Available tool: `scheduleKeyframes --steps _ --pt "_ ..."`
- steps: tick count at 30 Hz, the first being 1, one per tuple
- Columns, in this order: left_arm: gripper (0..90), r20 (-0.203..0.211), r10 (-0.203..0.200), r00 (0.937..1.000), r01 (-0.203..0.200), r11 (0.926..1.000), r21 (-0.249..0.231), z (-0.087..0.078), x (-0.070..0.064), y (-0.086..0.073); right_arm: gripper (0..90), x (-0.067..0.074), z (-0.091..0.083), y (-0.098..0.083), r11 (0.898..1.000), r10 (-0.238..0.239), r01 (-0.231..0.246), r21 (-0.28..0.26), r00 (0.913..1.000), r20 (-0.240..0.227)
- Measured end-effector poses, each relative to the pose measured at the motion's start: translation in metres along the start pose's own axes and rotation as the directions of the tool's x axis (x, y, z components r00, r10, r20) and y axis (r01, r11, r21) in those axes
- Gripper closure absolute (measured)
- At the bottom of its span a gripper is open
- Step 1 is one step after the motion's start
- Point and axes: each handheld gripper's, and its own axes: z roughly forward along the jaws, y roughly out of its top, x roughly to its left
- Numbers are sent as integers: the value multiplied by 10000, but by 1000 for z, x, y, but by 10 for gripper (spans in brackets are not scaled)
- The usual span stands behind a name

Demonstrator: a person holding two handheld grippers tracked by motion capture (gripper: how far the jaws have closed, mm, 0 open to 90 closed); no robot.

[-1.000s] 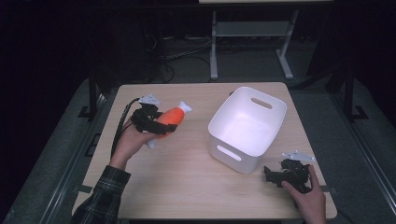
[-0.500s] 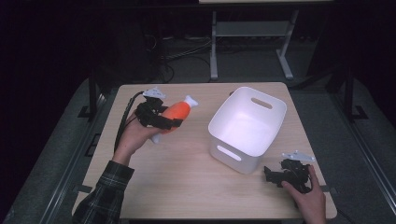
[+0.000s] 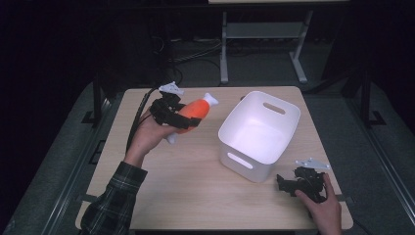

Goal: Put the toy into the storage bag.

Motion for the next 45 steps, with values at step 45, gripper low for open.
scheduleKeyframes --steps 45 --pt "238 1055 584 9927 -560 9981 -255 58 -48 65 0 0 0 0 10000 12 -12 7 10000 -4"
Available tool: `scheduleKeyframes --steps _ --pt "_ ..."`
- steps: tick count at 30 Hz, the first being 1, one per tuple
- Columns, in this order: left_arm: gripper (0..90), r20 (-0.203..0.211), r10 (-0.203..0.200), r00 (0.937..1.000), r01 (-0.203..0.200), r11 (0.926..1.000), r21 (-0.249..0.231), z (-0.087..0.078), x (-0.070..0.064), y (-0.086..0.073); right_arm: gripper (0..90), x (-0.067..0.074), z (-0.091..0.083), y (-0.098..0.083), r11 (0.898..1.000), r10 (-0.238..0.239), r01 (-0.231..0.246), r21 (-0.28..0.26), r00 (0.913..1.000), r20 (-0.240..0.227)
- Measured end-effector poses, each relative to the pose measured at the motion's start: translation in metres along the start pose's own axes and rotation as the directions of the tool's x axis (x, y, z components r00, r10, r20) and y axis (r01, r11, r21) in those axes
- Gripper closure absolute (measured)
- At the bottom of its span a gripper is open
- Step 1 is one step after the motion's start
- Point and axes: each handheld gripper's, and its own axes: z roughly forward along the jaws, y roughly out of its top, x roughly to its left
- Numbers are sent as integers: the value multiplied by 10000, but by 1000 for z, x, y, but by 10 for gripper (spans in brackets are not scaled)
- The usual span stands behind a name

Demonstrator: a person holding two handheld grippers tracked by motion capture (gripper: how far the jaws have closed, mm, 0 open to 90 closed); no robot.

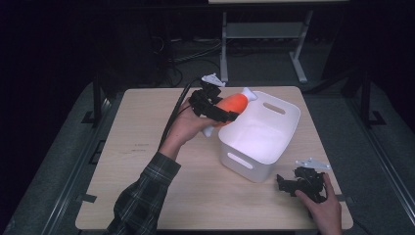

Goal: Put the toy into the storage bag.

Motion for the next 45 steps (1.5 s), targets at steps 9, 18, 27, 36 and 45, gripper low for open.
scheduleKeyframes --steps 9,18,27,36,45 --pt "238 187 -38 9998 38 10000 41 21 -5 5 0 0 0 0 10000 1 -1 -3 10000 0" --pt "238 179 -129 9998 127 9999 113 42 -8 8 0 0 0 0 10000 -25 25 1 10000 -31" --pt "238 255 -221 9994 218 9997 106 58 -14 10 0 0 0 0 10000 -35 35 5 10000 -46" --pt "236 274 -161 9995 151 9993 349 72 -18 8 0 0 0 0 10000 -46 46 9 10000 -54" --pt "232 246 -162 9996 147 9981 590 80 -18 4 0 0 0 0 10000 -43 43 11 10000 -56"
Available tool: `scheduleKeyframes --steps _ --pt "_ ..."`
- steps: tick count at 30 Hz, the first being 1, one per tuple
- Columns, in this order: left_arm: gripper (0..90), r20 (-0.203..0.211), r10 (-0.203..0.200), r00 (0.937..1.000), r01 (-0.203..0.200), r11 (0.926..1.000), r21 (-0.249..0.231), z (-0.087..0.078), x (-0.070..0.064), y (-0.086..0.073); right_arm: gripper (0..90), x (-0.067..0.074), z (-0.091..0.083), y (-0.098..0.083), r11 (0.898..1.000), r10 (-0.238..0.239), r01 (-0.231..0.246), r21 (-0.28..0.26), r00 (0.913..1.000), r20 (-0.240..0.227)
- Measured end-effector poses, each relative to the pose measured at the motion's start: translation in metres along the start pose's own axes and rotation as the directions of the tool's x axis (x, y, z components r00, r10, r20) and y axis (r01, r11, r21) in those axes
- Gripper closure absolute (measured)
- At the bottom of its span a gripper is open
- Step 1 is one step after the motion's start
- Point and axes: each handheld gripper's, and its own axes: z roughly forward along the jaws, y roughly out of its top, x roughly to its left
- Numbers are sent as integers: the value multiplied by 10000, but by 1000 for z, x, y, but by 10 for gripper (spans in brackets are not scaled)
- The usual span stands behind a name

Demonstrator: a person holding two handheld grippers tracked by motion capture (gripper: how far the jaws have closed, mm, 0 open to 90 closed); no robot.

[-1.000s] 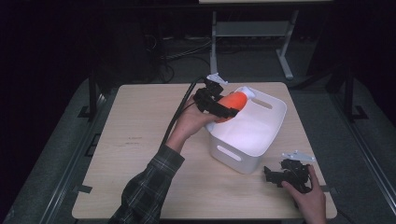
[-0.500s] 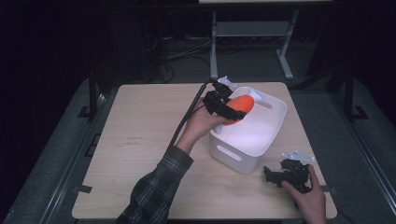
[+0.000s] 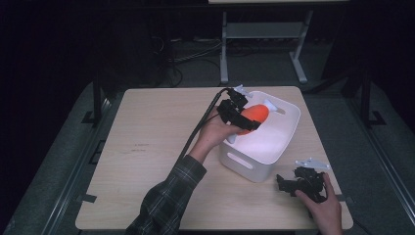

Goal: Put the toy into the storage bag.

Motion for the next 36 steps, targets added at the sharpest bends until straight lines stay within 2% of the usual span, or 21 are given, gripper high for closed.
scheduleKeyframes --steps 12,16,21,25,36 --pt "195 13 76 10000 -77 9995 301 6 3 -4 0 0 0 0 10000 0 0 5 10000 11" --pt "185 -25 -26 10000 26 9998 213 6 3 -3 0 0 0 0 10000 15 -15 7 10000 7" --pt "154 -174 199 9997 -196 9996 191 5 2 -3 0 0 0 0 10000 25 -25 0 10000 2" --pt "140 -230 155 9996 -152 9998 148 5 3 -3 0 0 0 0 10000 24 -24 -2 10000 1" --pt "140 -310 111 9995 -116 9998 -167 -13 7 -3 0 0 0 0 10000 -30 30 0 10000 -26"
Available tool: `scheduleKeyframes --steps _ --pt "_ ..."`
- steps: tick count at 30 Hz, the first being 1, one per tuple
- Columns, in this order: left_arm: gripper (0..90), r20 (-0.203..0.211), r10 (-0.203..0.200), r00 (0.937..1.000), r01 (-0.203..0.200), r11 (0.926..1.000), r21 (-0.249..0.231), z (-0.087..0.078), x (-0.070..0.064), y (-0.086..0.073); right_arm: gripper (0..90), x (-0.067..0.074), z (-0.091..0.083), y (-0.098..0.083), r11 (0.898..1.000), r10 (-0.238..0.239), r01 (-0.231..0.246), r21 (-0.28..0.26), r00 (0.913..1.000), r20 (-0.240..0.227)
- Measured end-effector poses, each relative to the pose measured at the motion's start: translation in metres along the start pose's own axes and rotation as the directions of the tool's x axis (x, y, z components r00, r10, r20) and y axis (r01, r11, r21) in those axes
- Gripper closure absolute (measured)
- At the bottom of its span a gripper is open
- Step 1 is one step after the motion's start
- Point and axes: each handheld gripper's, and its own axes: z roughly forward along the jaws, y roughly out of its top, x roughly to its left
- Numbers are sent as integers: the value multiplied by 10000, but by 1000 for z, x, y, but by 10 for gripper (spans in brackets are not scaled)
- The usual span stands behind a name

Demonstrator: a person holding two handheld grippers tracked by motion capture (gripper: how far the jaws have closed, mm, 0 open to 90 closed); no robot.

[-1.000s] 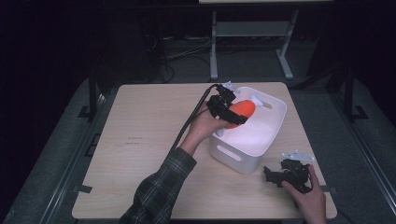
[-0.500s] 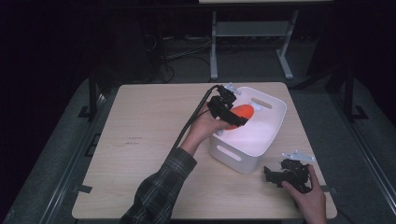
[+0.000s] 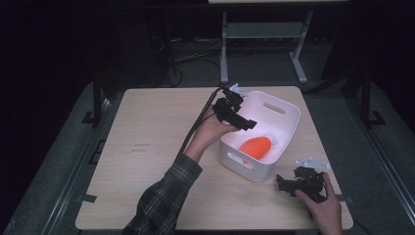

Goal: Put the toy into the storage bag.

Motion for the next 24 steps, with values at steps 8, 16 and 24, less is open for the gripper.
scheduleKeyframes --steps 8,16,24 --pt "141 -124 -69 9999 66 9997 -254 -22 7 -5 0 0 0 0 10000 -14 14 6 10000 -13" --pt "141 -432 -129 9990 110 9989 -445 -47 16 -24 0 0 0 0 10000 -26 26 3 10000 -12" --pt "141 -553 -209 9983 173 9977 -655 -72 19 -46 0 0 0 0 10000 -18 18 3 10000 -8"
